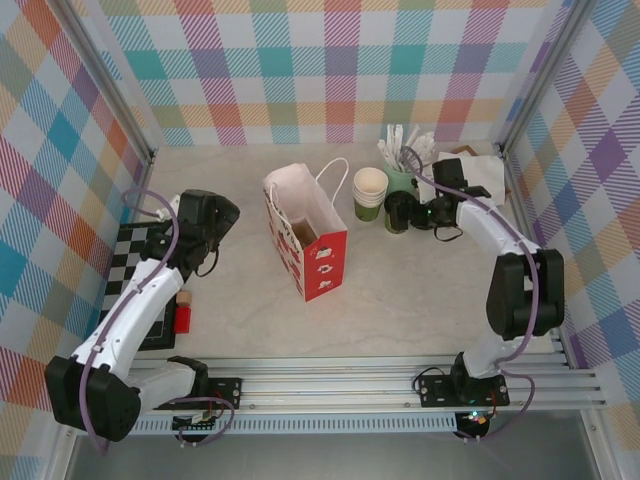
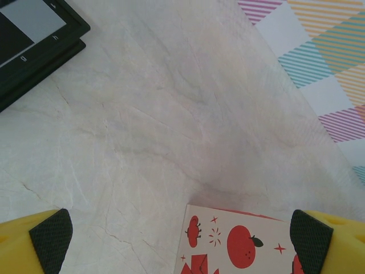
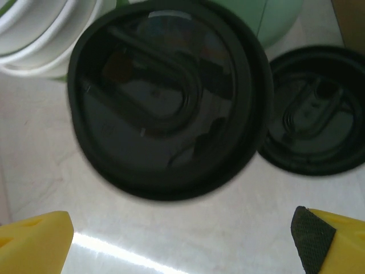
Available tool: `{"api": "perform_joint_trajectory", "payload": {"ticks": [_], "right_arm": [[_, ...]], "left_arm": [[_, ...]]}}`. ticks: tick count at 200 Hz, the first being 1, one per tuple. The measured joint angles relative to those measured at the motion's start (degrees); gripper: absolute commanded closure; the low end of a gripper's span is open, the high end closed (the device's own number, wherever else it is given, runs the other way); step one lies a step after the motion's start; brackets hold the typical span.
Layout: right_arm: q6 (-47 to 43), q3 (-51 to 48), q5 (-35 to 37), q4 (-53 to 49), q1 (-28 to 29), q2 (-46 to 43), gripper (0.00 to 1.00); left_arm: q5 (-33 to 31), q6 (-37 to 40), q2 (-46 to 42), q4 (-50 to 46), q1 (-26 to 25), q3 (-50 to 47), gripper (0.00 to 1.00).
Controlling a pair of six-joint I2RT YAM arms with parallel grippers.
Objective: Pack the takeout coffee
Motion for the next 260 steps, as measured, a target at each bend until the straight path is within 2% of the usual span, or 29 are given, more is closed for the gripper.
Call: {"api": "perform_joint_trajectory", "payload": {"ticks": [54,142,215,260], "right_arm": [[-4.6,4.2,-1.3,4.0,0.0,5.2,0.0],[-6.2,9.2,-4.6,4.2,0.0,9.6,0.0],[-6.2,10.2,-4.9,2.6,0.0,10.0,0.18],[-5.6,10.6,-4.8,1.7,0.0,9.9,0.21]], "left_arm": [[-3.5,-0.3,-5.9,-0.4,0.0,-4.0,0.0],[-5.4,-0.3,-7.2,-0.5,0.1,-4.4,0.0],[-5.4,-0.3,-7.3,-0.5,0.1,-5.4,0.0],[-5.7,-0.3,-8.5,-0.5,0.1,-5.5,0.0]]}}
